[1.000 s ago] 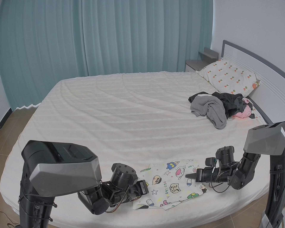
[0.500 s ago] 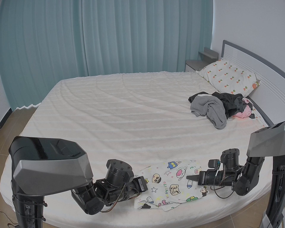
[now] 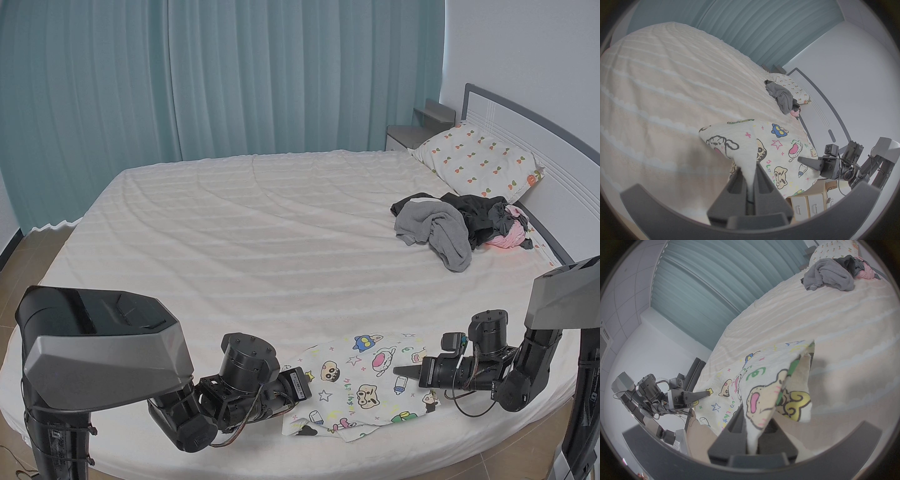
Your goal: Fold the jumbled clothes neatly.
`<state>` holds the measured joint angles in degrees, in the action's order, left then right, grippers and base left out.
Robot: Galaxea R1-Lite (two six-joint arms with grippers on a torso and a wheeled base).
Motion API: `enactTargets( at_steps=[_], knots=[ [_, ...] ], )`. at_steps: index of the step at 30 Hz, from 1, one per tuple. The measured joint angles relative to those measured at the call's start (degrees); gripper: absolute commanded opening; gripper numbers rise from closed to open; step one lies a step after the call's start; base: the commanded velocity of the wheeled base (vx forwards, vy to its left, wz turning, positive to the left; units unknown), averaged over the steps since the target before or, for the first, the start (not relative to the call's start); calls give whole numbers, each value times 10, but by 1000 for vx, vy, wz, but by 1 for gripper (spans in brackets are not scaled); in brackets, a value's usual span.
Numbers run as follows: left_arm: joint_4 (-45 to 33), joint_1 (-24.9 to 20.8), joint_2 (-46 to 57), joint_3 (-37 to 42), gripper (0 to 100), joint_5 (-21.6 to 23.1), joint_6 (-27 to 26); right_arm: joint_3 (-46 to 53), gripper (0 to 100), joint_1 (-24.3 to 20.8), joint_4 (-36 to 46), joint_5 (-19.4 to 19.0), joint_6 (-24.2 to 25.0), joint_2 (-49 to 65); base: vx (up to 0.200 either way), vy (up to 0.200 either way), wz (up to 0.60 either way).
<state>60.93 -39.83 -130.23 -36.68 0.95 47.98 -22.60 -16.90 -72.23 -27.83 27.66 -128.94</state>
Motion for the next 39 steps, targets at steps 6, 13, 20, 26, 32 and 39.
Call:
enactTargets(
  at_steps=[6, 13, 20, 26, 32, 39],
  knots=[
    [1, -1, 0, 2, 0, 0, 1, 3, 0, 0, 0, 0, 0, 4, 0, 0, 0],
    [1, 0, 0, 5, 0, 0, 4, 3, 0, 0, 0, 0, 0, 4, -171, 0, 0],
    [1, -2, 0, 5, 0, 0, 3, 4, 0, 0, 0, 0, 0, 4, -171, 0, 0],
    [6, -2, 0, 4, 0, -1, 3, 4, 0, 0, 0, 0, 0, 5, 0, 0, 0],
    [18, -1, -3, -1, 0, -1, 24, 4, 0, 0, -1, 0, 0, 6, 0, 0, 0],
    [19, -1, -3, -6, 0, 0, 26, 4, 0, 1, -1, 0, -1, 8, 0, -143, 0]
  ],
)
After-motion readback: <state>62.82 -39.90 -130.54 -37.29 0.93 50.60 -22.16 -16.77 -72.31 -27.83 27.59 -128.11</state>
